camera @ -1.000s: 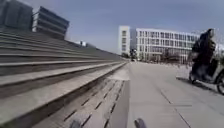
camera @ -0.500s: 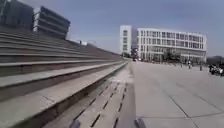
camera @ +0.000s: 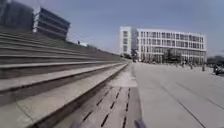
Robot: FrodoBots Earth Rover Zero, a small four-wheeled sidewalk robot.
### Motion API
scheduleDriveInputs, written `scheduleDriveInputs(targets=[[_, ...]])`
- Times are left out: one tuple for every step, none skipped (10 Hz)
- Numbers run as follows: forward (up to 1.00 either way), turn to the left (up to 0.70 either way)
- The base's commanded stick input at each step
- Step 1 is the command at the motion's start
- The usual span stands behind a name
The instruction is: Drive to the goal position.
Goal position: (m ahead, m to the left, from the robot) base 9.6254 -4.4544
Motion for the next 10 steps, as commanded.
scheduleDriveInputs(targets=[[0.7,-0.34],[0.7,-0.34],[0.7,-0.34],[0.7,-0.34],[0.7,-0.34],[0.7,-0.34],[0.7,-0.34],[0.7,-0.34],[0.7,-0.23],[0.7,-0.09]])
